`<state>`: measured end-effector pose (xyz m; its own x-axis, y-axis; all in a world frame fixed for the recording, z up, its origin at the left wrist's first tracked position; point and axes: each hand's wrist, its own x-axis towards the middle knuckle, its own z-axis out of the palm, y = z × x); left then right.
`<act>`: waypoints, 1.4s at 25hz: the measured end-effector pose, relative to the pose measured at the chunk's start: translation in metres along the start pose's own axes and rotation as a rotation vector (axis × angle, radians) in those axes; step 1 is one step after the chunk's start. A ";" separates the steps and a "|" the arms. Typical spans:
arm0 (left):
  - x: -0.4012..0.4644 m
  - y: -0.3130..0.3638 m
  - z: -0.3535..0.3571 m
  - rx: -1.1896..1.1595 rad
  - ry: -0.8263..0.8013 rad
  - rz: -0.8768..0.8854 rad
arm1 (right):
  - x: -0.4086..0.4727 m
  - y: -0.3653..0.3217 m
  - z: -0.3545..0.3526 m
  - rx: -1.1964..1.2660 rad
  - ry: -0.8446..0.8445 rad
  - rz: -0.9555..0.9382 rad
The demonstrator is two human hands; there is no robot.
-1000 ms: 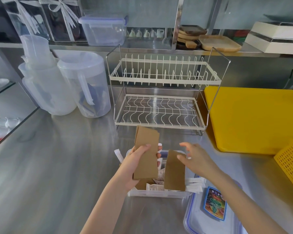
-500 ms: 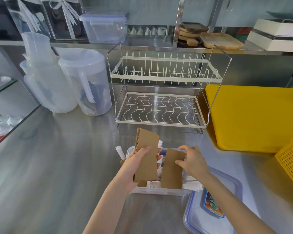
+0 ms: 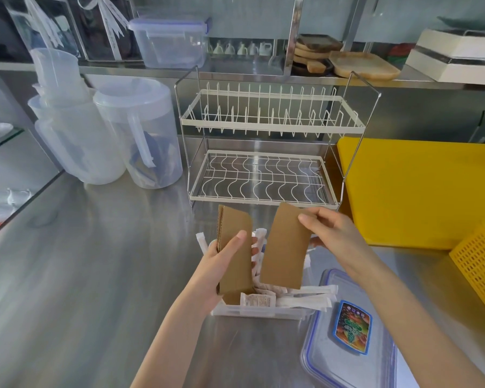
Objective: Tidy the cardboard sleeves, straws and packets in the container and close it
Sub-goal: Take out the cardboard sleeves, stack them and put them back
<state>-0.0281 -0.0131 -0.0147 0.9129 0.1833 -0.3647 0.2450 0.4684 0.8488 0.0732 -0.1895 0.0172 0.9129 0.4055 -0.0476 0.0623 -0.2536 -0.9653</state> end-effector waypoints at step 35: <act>-0.020 -0.009 -0.068 -0.249 0.170 0.094 | 0.010 0.021 0.096 -0.410 -0.180 -0.031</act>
<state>-0.0708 0.0381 -0.0414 0.8548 0.3679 -0.3659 0.0559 0.6357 0.7699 0.0453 -0.1061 -0.0279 0.8257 0.5553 -0.0992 0.2761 -0.5511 -0.7874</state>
